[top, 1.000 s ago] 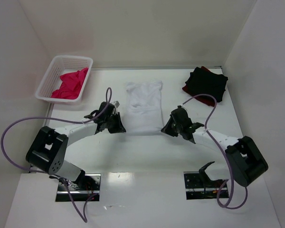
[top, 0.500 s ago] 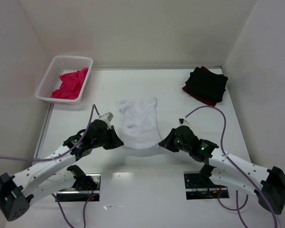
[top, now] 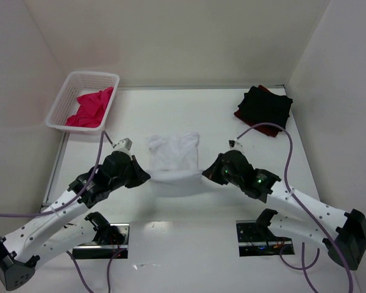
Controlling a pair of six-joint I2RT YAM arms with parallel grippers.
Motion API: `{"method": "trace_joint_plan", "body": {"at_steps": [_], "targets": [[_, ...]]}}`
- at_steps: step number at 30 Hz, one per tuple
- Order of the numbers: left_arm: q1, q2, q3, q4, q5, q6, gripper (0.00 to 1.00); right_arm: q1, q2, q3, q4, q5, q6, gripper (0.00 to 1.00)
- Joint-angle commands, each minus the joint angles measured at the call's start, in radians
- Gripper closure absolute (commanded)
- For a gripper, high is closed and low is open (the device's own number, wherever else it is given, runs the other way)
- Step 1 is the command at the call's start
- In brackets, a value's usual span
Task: Fold and stack the t-shirts
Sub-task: Fold the long partially folded tshirt into a neat square
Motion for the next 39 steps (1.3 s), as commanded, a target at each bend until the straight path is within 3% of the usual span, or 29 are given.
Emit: {"method": "trace_joint_plan", "body": {"at_steps": [1, 5, 10, 16, 21, 30, 31, 33, 35, 37, 38, 39], "targets": [[0.003, 0.089, 0.14, 0.02, -0.157, 0.048, 1.0, -0.068, 0.086, 0.125, 0.077, 0.058, -0.106, 1.0], [0.074, 0.209, 0.217, 0.085, -0.157, 0.125, 1.0, -0.158, 0.185, 0.215, 0.097, 0.026, -0.169, 1.0], [0.212, 0.407, 0.314, 0.159, -0.053, 0.224, 1.0, -0.25, 0.288, 0.304, 0.14, -0.018, -0.243, 1.0], [0.379, 0.6, 0.389, 0.242, 0.073, 0.296, 1.0, -0.28, 0.508, 0.418, 0.212, -0.066, -0.266, 1.0], [0.43, 0.785, 0.458, 0.284, 0.157, 0.333, 0.99, -0.311, 0.664, 0.458, 0.278, -0.092, -0.266, 0.96], [0.5, 1.096, 0.648, 0.368, 0.279, 0.389, 0.85, -0.382, 0.886, 0.61, 0.297, -0.072, -0.275, 0.94], [0.505, 1.126, 0.679, 0.363, 0.279, 0.393, 0.79, -0.396, 0.911, 0.63, 0.297, -0.072, -0.279, 0.9], [0.508, 1.179, 0.732, 0.363, 0.282, 0.403, 0.49, -0.42, 0.959, 0.673, 0.285, -0.086, -0.286, 0.67], [0.518, 1.211, 0.756, 0.364, 0.291, 0.412, 0.26, -0.434, 0.98, 0.693, 0.285, -0.086, -0.286, 0.47], [0.528, 1.211, 0.766, 0.373, 0.291, 0.412, 0.13, -0.445, 0.98, 0.702, 0.3, -0.086, -0.3, 0.34], [0.537, 1.201, 0.766, 0.373, 0.276, 0.412, 0.01, -0.445, 0.955, 0.702, 0.31, -0.073, -0.309, 0.24], [0.551, 1.201, 0.766, 0.381, 0.276, 0.412, 0.01, -0.445, 0.954, 0.702, 0.311, -0.072, -0.309, 0.24]]}}
